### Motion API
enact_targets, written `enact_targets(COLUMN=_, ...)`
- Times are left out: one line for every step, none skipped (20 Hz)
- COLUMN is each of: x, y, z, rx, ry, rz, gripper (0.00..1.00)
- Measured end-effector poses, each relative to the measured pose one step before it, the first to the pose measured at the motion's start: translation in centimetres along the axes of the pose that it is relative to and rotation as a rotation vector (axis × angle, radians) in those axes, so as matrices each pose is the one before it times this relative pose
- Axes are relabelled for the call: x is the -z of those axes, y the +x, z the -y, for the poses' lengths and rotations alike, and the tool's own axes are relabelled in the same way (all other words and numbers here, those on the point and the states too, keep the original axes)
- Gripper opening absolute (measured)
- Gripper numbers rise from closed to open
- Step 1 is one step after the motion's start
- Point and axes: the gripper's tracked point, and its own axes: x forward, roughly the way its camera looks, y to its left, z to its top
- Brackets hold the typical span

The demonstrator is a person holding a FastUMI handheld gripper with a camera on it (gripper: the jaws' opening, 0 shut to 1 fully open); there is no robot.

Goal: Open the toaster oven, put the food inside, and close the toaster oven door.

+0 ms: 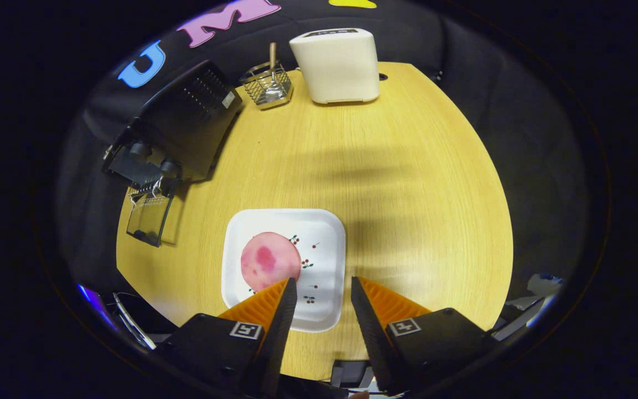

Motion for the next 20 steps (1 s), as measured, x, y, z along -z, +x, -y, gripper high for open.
enact_targets(x=0.073, y=0.546, z=0.061, rx=-0.0053, ry=0.00724, rz=-0.01904, gripper=0.65)
enact_targets(x=0.222, y=0.559, z=0.276, rx=0.00592, ry=-0.00091, rz=-0.01957, gripper=0.65)
enact_targets(x=0.23, y=0.49, z=0.13, rx=0.00467, ry=-0.00476, rz=-0.02366, gripper=0.65)
enact_targets(x=0.128, y=0.412, z=0.055, rx=0.00914, ry=-0.0061, rz=-0.01621, gripper=0.65)
enact_targets(x=-0.183, y=0.072, z=0.226, rx=0.01036, ry=-0.00859, rz=-0.00292, gripper=0.65)
enact_targets(x=0.046, y=0.263, z=0.422, rx=0.02325, ry=-0.00162, rz=0.00608, gripper=0.65)
enact_targets(x=-0.402, y=-0.16, z=-0.274, rx=-0.02007, ry=0.01646, rz=-0.01307, gripper=0.31)
enact_targets(x=0.199, y=0.257, z=0.045, rx=0.00064, ry=0.01131, rz=-0.00721, gripper=0.3)
enact_targets(x=0.179, y=0.299, z=0.362, rx=0.00704, ry=0.00129, rz=-0.0083, gripper=0.31)
enact_targets(x=0.007, y=-0.658, z=-0.322, rx=-0.03344, ry=0.02907, rz=-0.01535, gripper=0.21)
enact_targets(x=0.149, y=0.903, z=0.193, rx=-0.01243, ry=0.02102, rz=0.00742, gripper=0.11)
enact_targets(x=-0.083, y=-0.487, z=-0.18, rx=-0.0239, ry=0.02556, rz=0.00159, gripper=0.11)
enact_targets(x=-0.009, y=-0.008, z=0.006, rx=-0.01844, ry=0.02906, rz=0.00363, gripper=0.08)
enact_targets(x=0.209, y=-0.065, z=0.042, rx=-0.02633, ry=0.0335, rz=0.00399, gripper=0.05)
enact_targets(x=0.291, y=-0.089, z=-0.097, rx=-0.03335, ry=0.03472, rz=-0.00504, gripper=0.05)
enact_targets(x=0.291, y=0.079, z=-0.255, rx=-0.03586, ry=0.03755, rz=-0.00394, gripper=0.05)
enact_targets(x=0.018, y=0.001, z=-0.248, rx=-0.03629, ry=0.03437, rz=0.00813, gripper=0.05)
enact_targets(x=0.129, y=-0.096, z=-0.223, rx=-0.03158, ry=0.02846, rz=0.01133, gripper=0.05)
enact_targets(x=0.097, y=-0.144, z=-0.224, rx=-0.02853, ry=0.03009, rz=0.01162, gripper=0.05)
enact_targets(x=0.252, y=-0.204, z=-0.153, rx=-0.02756, ry=0.02899, rz=0.00845, gripper=0.05)
